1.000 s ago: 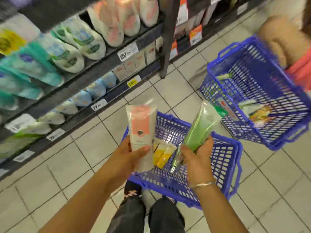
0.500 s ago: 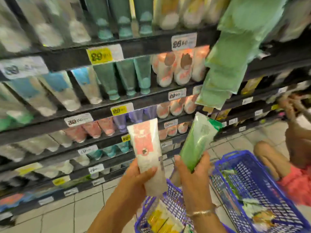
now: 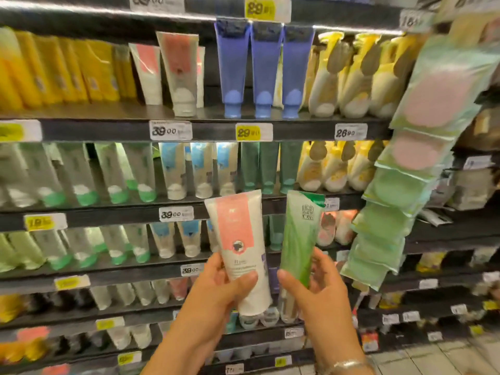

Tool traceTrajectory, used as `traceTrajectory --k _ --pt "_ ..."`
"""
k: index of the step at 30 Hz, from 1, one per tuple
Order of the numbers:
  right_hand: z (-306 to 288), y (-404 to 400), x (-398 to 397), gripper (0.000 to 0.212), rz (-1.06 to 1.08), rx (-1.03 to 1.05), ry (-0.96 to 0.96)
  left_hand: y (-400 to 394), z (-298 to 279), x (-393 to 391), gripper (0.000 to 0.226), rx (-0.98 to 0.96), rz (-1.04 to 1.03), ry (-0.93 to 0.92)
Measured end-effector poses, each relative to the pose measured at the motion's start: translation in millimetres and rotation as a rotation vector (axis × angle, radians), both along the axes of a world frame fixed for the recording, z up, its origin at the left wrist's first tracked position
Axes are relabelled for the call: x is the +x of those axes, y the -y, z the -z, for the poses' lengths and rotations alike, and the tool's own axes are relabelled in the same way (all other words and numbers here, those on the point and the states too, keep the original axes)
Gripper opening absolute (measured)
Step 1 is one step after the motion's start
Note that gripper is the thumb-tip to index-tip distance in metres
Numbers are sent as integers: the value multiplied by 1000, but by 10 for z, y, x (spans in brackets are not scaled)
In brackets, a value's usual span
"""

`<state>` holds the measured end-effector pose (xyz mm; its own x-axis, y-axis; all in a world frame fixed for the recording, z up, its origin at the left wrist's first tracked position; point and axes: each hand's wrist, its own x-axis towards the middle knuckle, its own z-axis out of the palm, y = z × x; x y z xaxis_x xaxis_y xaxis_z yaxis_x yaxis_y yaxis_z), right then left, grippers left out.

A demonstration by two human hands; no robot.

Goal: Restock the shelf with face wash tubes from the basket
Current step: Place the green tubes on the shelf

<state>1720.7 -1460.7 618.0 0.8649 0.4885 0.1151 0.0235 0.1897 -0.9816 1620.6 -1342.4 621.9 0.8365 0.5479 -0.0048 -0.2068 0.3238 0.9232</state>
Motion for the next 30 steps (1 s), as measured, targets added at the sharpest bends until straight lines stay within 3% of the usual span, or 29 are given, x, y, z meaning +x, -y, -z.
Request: traceTrajectory --k 8,18,22,27,30 --pt "-416 -499 -60 48 19 63 76 -704 -586 -75 62 115 -47 51" --pt "-847 -1685 -139 40 93 136 164 -2129 -1377 -194 64 333 -30 94" --pt "-935 -2047 -133 42 112 165 175 -2586 -1676 -212 67 457 -63 30" --pt "-1018 -2292 -92 52 119 193 190 -3015 -1886 -52 46 525 -148 27" --pt "-1071 -2356 -35 48 106 175 221 -3162 -1910 125 47 531 -193 12"
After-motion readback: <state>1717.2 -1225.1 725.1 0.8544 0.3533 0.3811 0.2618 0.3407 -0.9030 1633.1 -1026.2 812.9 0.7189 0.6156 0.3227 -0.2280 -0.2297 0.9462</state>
